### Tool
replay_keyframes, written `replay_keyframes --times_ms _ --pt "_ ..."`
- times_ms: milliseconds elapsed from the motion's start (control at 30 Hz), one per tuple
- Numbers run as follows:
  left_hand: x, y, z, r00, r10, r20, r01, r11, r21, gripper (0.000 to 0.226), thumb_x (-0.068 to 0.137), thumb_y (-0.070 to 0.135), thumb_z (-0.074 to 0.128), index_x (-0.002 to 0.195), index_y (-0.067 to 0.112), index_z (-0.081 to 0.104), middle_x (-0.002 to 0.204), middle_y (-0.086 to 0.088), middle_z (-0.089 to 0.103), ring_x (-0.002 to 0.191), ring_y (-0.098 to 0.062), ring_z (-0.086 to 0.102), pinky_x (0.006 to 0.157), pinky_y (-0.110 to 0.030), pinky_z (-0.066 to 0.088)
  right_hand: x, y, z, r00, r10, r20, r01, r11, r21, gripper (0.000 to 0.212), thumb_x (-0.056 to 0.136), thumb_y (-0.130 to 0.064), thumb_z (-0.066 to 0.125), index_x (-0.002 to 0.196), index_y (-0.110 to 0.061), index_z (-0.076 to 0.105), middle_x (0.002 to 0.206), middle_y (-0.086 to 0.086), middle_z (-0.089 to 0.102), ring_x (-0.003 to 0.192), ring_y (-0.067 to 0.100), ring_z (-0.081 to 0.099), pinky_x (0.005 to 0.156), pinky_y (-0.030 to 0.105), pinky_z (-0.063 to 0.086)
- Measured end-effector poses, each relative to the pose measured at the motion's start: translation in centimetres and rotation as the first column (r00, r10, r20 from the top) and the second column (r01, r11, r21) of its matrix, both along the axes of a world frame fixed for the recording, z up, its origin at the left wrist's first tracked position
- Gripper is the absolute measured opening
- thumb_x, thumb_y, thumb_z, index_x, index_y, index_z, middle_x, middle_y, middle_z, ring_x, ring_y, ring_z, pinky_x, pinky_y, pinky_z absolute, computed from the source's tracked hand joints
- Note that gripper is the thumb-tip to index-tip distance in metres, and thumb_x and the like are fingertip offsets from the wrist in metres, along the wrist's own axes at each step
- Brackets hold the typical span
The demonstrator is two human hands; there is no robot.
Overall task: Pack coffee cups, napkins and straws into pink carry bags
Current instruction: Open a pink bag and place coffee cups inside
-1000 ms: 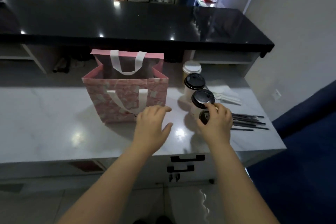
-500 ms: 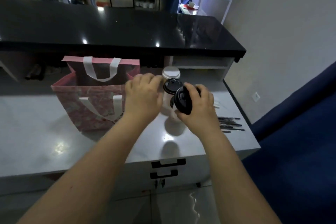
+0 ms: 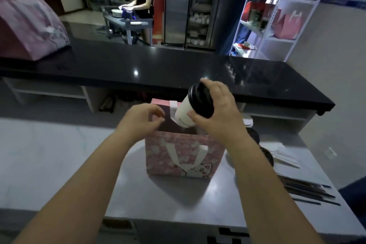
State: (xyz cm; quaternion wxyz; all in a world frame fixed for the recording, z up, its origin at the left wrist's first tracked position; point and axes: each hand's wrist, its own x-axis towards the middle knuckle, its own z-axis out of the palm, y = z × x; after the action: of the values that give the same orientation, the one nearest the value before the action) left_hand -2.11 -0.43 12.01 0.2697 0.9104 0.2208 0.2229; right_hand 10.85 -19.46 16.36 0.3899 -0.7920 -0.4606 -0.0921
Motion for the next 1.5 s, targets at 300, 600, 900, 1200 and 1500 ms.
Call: replay_keyframes --times_ms 300,600,900,1200,1500 --pt "1.7 5.1 -2.2 0.875 -0.245 -0.418 0.331 0.933 0.144 0.089 0.067 0.059 0.065 0.145 0.047 0.023 0.159 0.005 0.021 0.145 -0.019 0.000 0.115 -0.047 0.004 -1.6 6.2 -6.7 0.990 -0.134 0.055 0.144 0.938 -0.315 0.072 0.069 -0.057 0.068 0.130 -0.040 0.034 0.123 -0.008 0.037 0.112 0.018 0.037 0.089 0.033 0.045" --pt "1.7 5.9 -3.7 0.764 -0.357 -0.538 0.469 0.879 0.083 0.143 0.059 0.069 0.075 0.143 0.034 -0.034 0.150 0.006 -0.042 0.127 -0.018 -0.053 0.111 -0.047 -0.024 -1.8 3.8 -7.7 0.969 -0.067 -0.239 -0.051 0.888 -0.456 0.081 0.060 -0.046 0.079 0.126 -0.055 0.033 0.125 -0.029 0.034 0.117 0.003 0.040 0.095 0.026 0.045" --pt "0.5 5.1 -3.4 0.713 -0.433 -0.552 0.551 0.833 0.058 0.150 0.050 0.073 0.075 0.138 0.038 -0.041 0.144 0.012 -0.046 0.126 -0.011 -0.053 0.112 -0.051 -0.024 1.2 9.1 -9.0 0.965 -0.246 -0.093 0.082 0.618 -0.782 0.082 0.073 -0.031 0.079 0.136 -0.019 0.028 0.129 0.013 0.046 0.113 0.031 0.045 0.082 0.037 0.043" --pt "-0.4 6.8 -3.2 0.743 -0.419 -0.521 0.477 0.878 -0.026 0.147 0.053 0.070 0.075 0.139 0.038 -0.039 0.145 0.014 -0.046 0.125 -0.003 -0.053 0.113 -0.048 -0.023 -0.7 13.4 -13.0 0.983 -0.055 -0.177 -0.076 0.749 -0.658 0.114 0.069 -0.036 0.079 0.147 -0.041 -0.005 0.153 0.007 0.027 0.133 0.034 0.036 0.104 0.043 0.042" --pt "-1.4 6.4 -4.1 0.777 -0.386 -0.497 0.441 0.898 -0.008 0.146 0.047 0.077 0.068 0.141 0.037 -0.036 0.146 0.012 -0.044 0.127 -0.007 -0.052 0.115 -0.050 -0.019 -2.1 12.0 -14.9 0.996 0.072 -0.051 -0.084 0.602 -0.794 0.089 0.088 -0.060 0.051 0.153 -0.037 -0.006 0.161 -0.012 -0.015 0.148 0.030 -0.005 0.118 0.054 0.011"
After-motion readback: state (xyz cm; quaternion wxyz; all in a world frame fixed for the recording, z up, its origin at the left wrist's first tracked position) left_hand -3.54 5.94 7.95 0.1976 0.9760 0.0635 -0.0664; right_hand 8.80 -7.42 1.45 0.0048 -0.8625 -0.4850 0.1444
